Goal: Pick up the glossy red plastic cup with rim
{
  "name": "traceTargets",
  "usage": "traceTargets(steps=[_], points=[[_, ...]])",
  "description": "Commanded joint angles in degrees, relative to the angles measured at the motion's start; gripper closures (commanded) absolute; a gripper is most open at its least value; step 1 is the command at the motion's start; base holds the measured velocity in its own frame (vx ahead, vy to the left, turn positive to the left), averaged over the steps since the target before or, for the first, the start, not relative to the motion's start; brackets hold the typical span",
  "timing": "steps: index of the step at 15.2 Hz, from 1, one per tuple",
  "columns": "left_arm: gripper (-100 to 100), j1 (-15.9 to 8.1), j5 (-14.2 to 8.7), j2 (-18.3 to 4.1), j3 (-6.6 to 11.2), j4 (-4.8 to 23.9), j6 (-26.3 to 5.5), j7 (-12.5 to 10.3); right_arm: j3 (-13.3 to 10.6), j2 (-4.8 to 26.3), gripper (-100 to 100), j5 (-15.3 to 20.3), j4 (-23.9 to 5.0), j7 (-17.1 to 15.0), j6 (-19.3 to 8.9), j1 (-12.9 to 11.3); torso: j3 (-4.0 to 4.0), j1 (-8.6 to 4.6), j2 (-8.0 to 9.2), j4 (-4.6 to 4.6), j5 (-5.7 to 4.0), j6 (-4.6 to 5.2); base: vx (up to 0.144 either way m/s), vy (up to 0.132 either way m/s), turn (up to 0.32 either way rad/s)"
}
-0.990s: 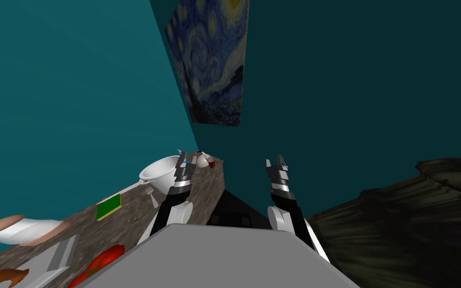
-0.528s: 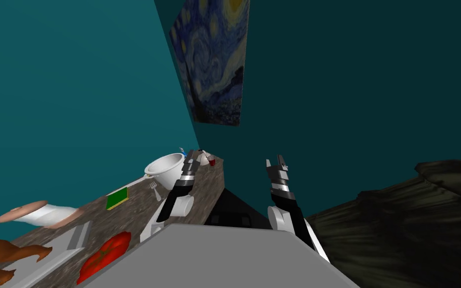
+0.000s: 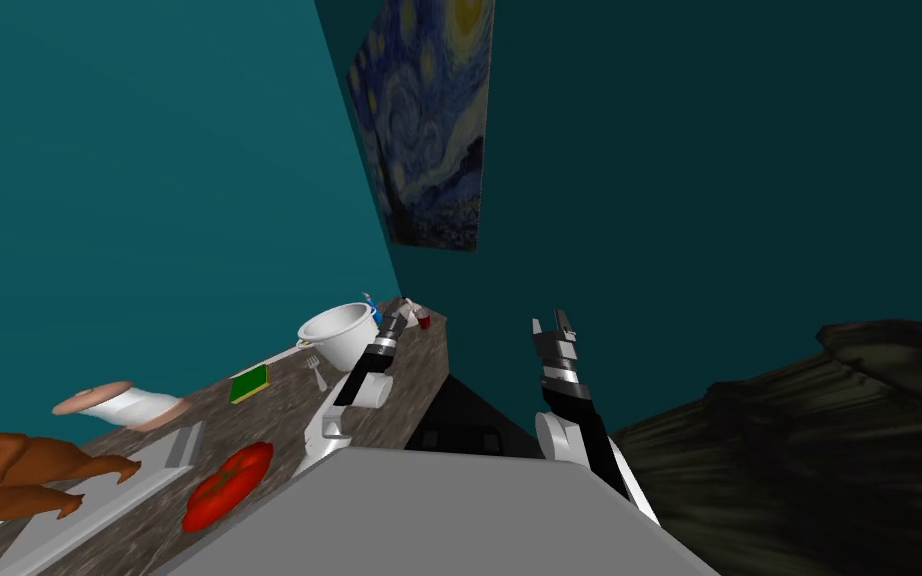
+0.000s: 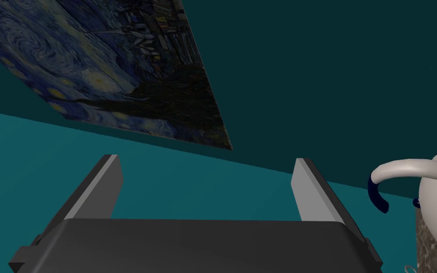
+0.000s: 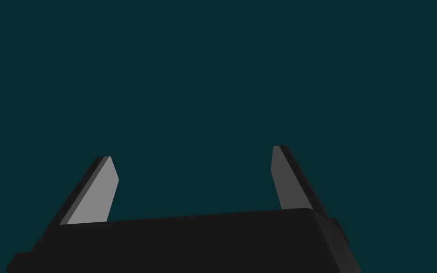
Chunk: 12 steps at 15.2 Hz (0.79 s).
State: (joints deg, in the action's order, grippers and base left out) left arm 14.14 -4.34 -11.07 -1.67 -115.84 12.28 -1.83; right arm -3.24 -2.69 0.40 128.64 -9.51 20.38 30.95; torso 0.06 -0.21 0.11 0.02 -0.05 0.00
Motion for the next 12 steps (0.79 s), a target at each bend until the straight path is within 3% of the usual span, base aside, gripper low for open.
traceTargets(steps=[1,2,4,5,9,10,12], points=[[-100,-0.9,0.0,-0.3,0.07,0.7,-1.7,0.1,0.0,0.0,0,0.0,0.0,0.0,0.0,0.0,0.0,0.0,0.0,0.0,0.0,0.0,-0.023,-0.038,0.021],[-100,-3.3,0.0,-1.1,0.27,2.9,-3.7,0.3,0.0,0.0,0,0.0,0.0,0.0,0.0,0.0,-0.01,0.03,-0.02,0.0,0.0,0.0,-0.02,-0.035,0.047],[-100,-3.4,0.0,-1.1,0.27,2.9,-4.6,0.3,0.0,0.0,0,0.0,0.0,0.0,0.0,0.0,-0.03,0.05,-0.06,-0.01,0.01,0.0,-0.014,-0.032,0.032],[-100,-6.0,-0.1,-1.8,0.47,5.2,-6.6,0.4,0.0,0.0,0,0.0,0.0,0.0,0.0,0.0,-0.04,0.08,-0.08,-0.01,0.01,0.0,-0.016,-0.032,0.053],[-100,-8.7,-0.2,-2.6,0.67,7.7,-10.8,0.6,0.0,0.0,0,0.0,0.0,0.0,0.0,0.0,-0.04,0.02,-0.07,-0.01,0.01,0.01,-0.021,-0.04,0.044],[-100,-11.4,-0.3,-3.2,0.86,9.6,-13.3,0.9,0.0,0.0,0,0.0,0.0,0.0,0.0,0.0,-0.04,0.04,-0.08,-0.02,0.01,0.0,-0.021,-0.034,0.042],[-100,-11.5,-0.3,-3.2,0.86,10.3,-14.1,0.9,0.0,0.0,0,0.0,0.0,0.0,0.0,0.0,-0.05,0.06,-0.08,-0.02,0.01,0.0,-0.016,-0.033,0.033]])
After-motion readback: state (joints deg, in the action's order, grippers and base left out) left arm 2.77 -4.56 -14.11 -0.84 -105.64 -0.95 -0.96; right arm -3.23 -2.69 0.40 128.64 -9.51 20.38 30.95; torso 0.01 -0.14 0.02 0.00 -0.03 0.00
